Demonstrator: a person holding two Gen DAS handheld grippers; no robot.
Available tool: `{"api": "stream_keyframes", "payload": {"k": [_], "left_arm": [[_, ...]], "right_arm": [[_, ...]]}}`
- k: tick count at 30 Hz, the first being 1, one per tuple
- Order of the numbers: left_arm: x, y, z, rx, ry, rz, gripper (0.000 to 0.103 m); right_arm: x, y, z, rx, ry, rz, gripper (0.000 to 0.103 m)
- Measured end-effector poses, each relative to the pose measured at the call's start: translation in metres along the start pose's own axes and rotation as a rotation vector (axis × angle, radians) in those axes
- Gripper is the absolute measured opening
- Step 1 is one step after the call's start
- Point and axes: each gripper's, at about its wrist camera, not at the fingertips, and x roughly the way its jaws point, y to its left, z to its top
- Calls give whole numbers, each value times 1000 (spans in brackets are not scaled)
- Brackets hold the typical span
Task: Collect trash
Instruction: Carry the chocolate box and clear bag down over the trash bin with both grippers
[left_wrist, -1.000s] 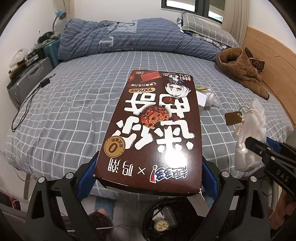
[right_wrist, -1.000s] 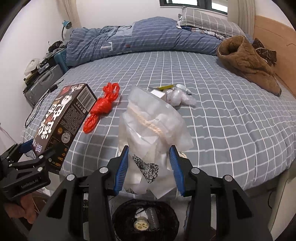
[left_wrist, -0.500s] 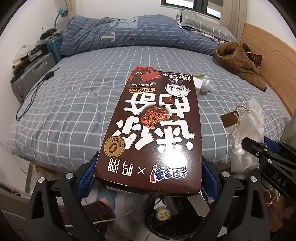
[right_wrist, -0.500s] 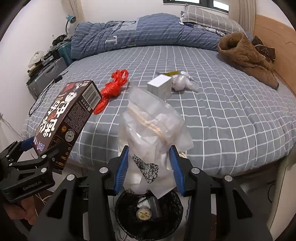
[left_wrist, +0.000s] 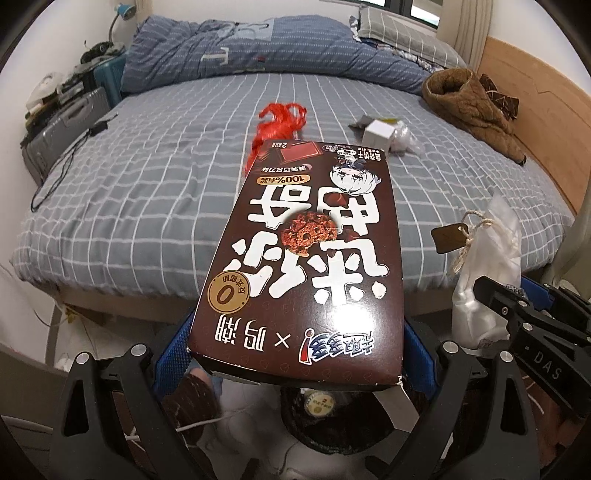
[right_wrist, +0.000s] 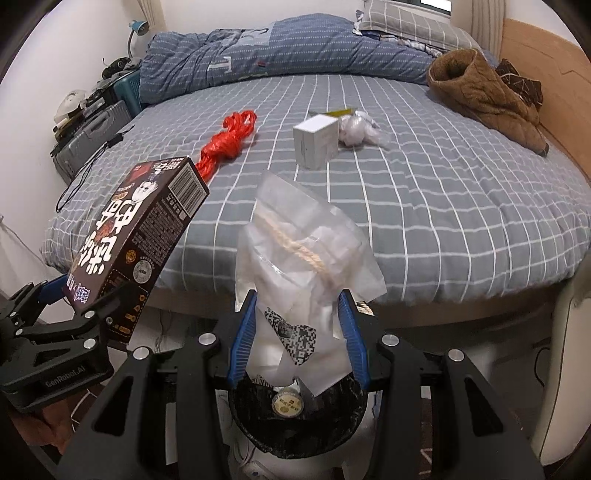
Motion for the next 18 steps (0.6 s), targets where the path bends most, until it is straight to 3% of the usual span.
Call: {"api": "stream_keyframes", "payload": {"k": [18], "left_arm": [[25, 8, -55, -27, 111, -5, 92]], "right_arm": [[30, 14, -54, 3, 94, 2, 42]]}}
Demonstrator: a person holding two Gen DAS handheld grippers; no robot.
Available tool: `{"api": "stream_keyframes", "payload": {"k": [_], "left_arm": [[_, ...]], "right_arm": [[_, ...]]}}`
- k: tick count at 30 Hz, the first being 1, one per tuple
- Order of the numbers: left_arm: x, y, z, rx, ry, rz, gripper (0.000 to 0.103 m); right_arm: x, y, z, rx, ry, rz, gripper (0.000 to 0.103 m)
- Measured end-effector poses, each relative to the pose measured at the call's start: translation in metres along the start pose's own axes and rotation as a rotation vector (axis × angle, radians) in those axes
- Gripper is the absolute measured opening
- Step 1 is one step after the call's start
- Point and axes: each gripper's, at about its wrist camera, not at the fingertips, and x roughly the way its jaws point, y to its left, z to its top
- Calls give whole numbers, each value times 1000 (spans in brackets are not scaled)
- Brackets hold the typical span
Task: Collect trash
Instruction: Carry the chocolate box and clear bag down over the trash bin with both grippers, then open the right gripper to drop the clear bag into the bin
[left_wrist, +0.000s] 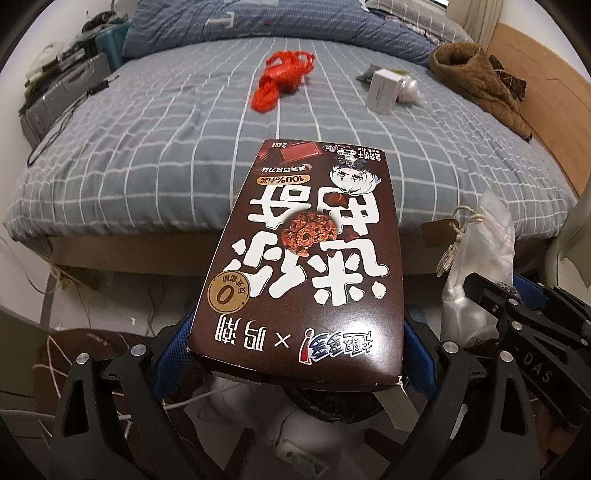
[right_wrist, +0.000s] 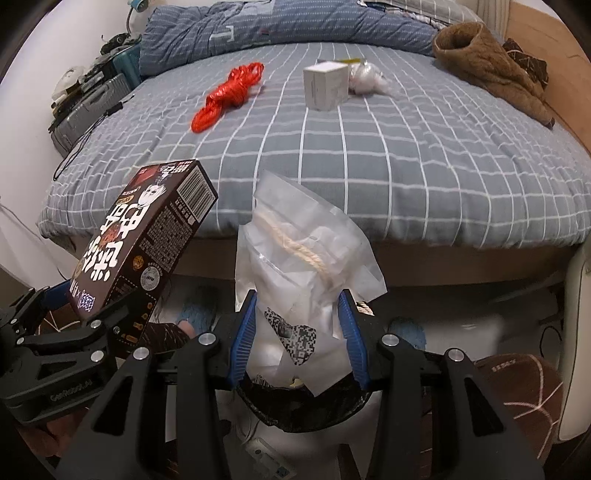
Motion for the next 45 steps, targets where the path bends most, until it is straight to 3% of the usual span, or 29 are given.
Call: {"api": "stream_keyframes", "payload": {"k": [21, 34, 41, 45], "left_arm": [[59, 1, -48, 3, 121, 5, 92], [105, 12, -56, -8, 200, 42, 92], [108, 13, -55, -21, 229, 51, 92], [108, 14, -54, -26, 236, 53, 92]], "right_arm": [[68, 5, -46, -14, 122, -22, 42], [122, 10, -52, -44, 234, -29, 43], [142, 16, -46, -36, 269, -25, 44], [142, 17, -43, -41, 263, -26, 50]]}}
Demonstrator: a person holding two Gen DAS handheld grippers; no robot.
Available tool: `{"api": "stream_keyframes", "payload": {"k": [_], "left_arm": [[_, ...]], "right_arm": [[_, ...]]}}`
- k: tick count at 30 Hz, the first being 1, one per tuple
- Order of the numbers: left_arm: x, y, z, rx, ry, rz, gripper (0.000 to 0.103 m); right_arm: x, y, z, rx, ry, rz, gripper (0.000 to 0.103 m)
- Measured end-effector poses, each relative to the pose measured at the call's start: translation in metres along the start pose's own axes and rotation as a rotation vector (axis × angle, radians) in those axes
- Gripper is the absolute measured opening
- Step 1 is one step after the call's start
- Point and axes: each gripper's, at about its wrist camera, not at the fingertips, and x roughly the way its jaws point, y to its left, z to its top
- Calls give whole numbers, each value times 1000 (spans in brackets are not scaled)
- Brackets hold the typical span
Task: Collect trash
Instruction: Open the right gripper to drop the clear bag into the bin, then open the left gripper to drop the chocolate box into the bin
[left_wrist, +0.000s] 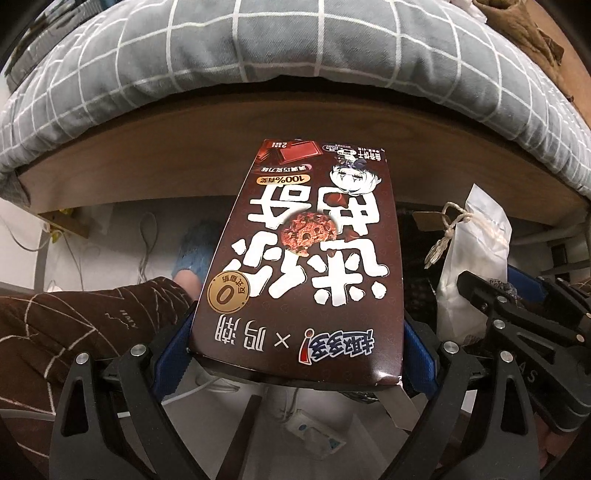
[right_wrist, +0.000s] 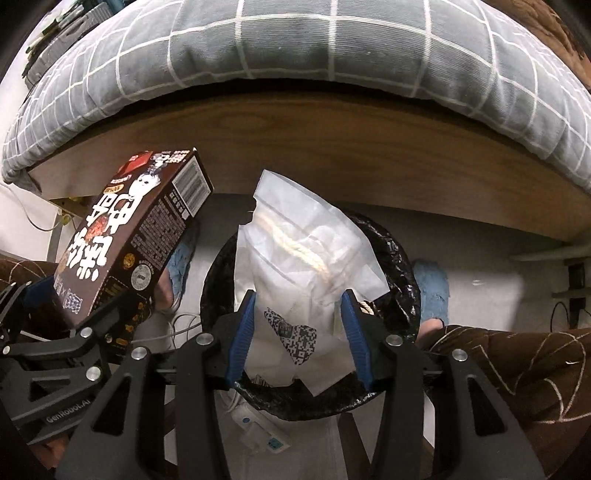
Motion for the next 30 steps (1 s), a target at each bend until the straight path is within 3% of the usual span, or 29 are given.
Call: {"api": "stream_keyframes", "payload": {"k": [16, 23, 30], "left_arm": [[-6, -12, 1, 66, -16, -42, 92], [-7, -35, 0, 123, -5, -57, 92], [-4, -57, 2, 171, -2, -71, 92]], "right_arm": [[-37, -58, -17, 82, -88, -120, 89], [-57, -93, -25, 143, -130, -225, 94], [-67, -119, -33, 212, -148, -260, 94]]}}
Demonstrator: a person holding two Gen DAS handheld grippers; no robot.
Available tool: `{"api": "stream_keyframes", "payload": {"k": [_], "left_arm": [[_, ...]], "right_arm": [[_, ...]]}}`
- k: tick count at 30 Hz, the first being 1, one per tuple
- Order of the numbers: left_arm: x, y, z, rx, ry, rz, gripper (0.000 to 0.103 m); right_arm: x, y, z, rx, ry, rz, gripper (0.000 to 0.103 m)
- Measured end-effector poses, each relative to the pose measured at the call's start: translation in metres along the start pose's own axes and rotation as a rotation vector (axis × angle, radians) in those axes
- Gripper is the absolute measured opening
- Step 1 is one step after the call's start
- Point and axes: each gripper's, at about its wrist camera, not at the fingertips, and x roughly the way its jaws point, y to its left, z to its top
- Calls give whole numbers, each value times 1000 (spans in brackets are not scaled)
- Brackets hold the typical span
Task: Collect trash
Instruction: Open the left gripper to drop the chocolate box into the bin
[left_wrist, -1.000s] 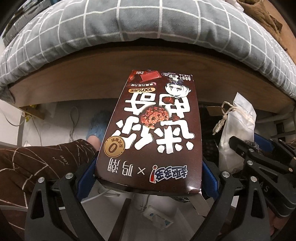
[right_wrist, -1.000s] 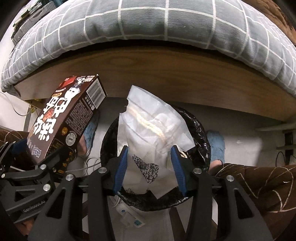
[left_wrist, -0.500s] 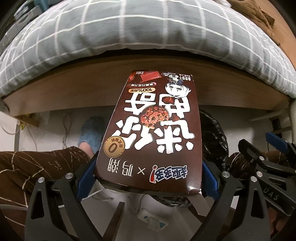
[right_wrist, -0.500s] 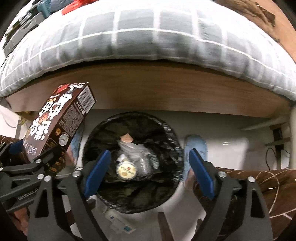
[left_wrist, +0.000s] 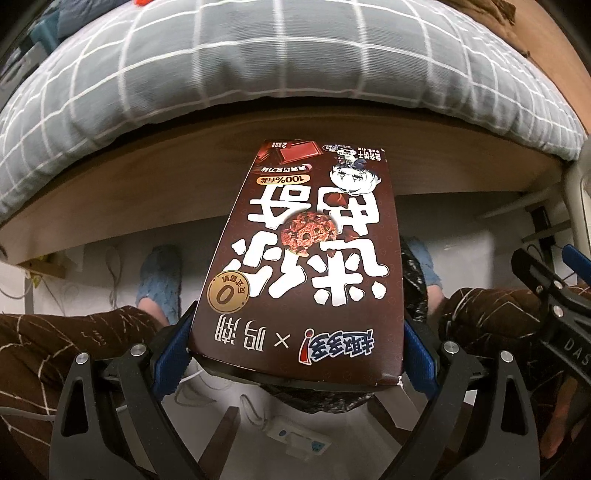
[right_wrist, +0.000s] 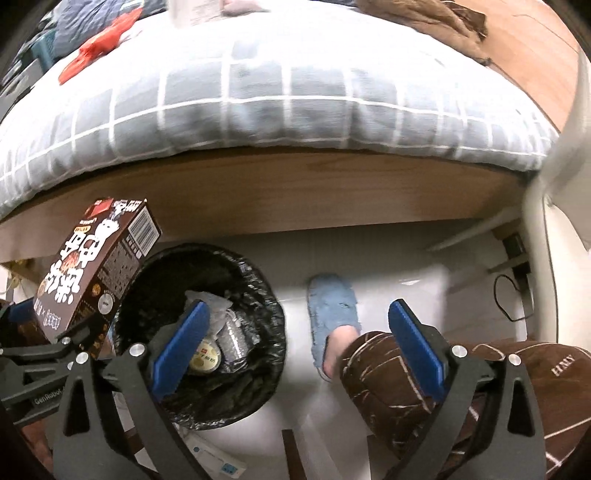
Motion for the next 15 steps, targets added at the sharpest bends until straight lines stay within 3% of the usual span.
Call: {"api": "stream_keyframes", "payload": {"k": [15], "left_arm": [[8, -14, 4, 40, -10, 24, 97]], "right_arm": [[4, -6, -1, 23, 7, 9, 94]]}}
